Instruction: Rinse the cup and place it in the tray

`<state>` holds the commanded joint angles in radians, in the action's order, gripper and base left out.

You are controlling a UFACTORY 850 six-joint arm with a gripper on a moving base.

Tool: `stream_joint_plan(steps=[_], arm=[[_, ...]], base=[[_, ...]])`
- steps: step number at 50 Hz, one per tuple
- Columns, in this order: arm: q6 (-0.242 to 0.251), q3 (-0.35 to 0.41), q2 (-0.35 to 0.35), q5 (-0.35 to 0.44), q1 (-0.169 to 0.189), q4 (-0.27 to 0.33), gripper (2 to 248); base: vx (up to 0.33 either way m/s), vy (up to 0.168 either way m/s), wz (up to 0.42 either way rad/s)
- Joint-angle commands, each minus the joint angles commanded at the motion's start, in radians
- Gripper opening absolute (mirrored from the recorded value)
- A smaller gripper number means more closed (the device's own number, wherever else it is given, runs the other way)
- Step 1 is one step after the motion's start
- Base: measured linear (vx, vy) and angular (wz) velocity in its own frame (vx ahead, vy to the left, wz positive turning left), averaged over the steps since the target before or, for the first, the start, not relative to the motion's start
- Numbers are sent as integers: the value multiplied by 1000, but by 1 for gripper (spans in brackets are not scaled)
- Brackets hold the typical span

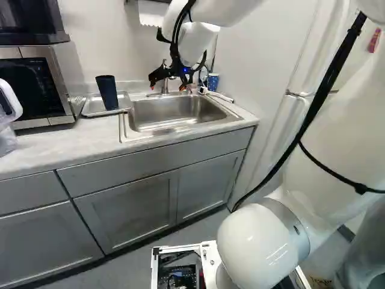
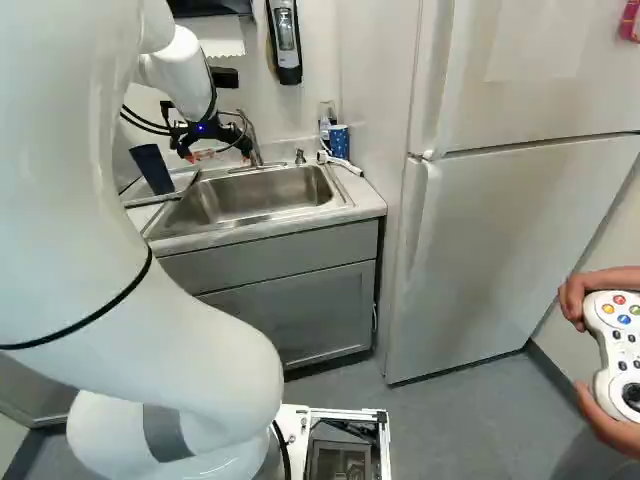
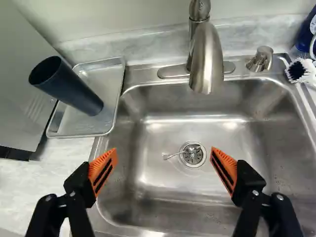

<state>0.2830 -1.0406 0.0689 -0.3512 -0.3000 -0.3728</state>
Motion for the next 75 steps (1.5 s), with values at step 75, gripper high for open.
stream_joint_plan(steps=[75], arm=[[0, 0, 0, 0, 0, 0, 247]], base=[[-13, 0, 9]])
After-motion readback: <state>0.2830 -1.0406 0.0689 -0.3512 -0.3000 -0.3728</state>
